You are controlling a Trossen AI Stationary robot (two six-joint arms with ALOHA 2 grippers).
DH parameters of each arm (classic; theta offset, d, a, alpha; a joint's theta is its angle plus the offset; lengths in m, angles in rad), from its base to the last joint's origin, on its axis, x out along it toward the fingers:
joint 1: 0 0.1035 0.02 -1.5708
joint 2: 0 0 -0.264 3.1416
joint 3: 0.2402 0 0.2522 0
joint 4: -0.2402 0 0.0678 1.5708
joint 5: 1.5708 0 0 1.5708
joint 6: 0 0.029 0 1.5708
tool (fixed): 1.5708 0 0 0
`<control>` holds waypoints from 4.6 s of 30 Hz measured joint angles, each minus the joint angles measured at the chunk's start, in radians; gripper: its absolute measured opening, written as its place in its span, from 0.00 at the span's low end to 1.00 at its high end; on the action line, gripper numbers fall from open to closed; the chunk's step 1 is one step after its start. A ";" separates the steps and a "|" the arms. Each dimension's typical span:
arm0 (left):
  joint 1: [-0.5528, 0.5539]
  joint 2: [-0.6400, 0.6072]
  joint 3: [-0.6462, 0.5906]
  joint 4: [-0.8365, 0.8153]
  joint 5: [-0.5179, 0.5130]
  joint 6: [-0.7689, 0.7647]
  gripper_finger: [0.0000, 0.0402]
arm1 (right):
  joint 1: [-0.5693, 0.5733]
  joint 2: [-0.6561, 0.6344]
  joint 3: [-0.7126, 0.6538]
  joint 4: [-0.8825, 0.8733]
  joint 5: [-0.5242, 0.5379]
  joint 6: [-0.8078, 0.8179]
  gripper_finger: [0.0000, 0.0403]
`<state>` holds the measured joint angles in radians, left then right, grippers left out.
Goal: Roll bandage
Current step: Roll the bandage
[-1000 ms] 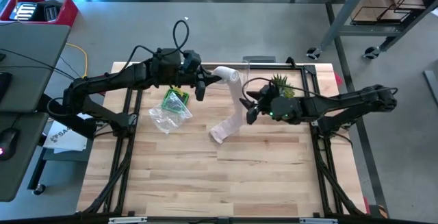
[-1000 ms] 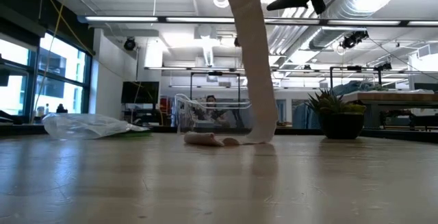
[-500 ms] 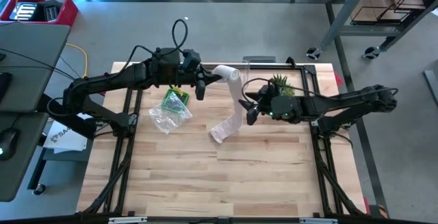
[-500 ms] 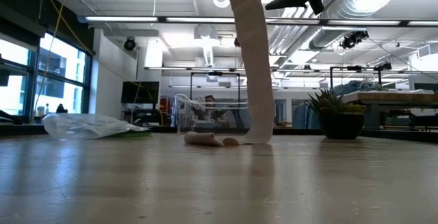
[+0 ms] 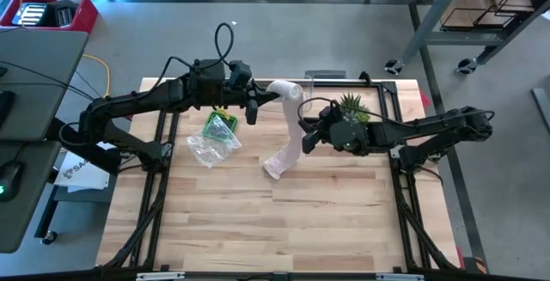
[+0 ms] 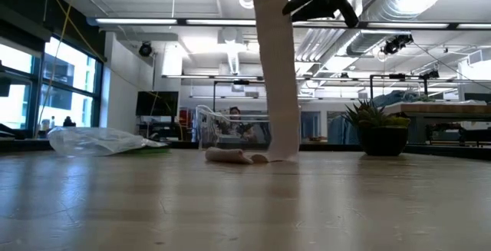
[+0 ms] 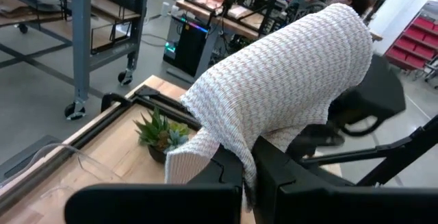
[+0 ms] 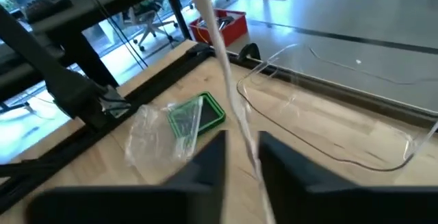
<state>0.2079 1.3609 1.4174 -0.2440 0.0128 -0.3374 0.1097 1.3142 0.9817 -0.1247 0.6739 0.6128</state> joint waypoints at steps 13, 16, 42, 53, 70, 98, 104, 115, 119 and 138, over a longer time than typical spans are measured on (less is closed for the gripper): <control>0.000 0.000 0.000 0.004 0.006 -0.001 0.00 | 0.017 0.003 0.000 0.094 0.061 -0.096 0.34; 0.000 0.000 0.000 0.004 0.013 -0.001 0.00 | 0.005 0.003 0.000 0.092 0.082 -0.116 0.42; 0.000 0.000 0.000 0.001 -0.055 0.084 0.00 | -0.031 -0.010 0.000 0.231 -0.215 -0.116 0.01; -0.016 0.027 0.001 -0.014 -0.162 0.204 0.00 | -0.016 -0.015 0.000 0.393 -0.344 -0.095 0.00; -0.047 0.015 0.000 0.023 -0.150 0.199 0.00 | 0.000 -0.014 0.000 0.328 -0.397 -0.090 0.03; -0.239 0.008 0.000 -0.052 -0.172 0.085 0.00 | -0.025 -0.073 0.265 -0.655 -0.260 -0.294 0.52; -0.307 0.008 0.000 -0.252 -0.149 -0.021 0.00 | -0.025 -0.211 0.088 -0.622 -0.258 -0.179 0.52; -0.481 -0.067 0.108 -0.469 0.015 -0.167 0.00 | -0.025 -0.318 -0.207 -0.202 -0.417 0.018 0.52; -0.498 -0.071 0.195 -0.510 -0.052 -0.143 0.00 | -0.025 -0.264 -0.247 -0.112 -0.423 0.113 0.51; -0.411 -0.048 0.225 -0.521 0.006 -0.098 0.00 | 0.054 0.319 -0.246 0.244 -0.757 0.528 0.00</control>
<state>-0.2031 1.3132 1.6427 -0.7648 0.0189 -0.4358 0.1637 1.6334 0.7356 0.1188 -0.0828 1.1403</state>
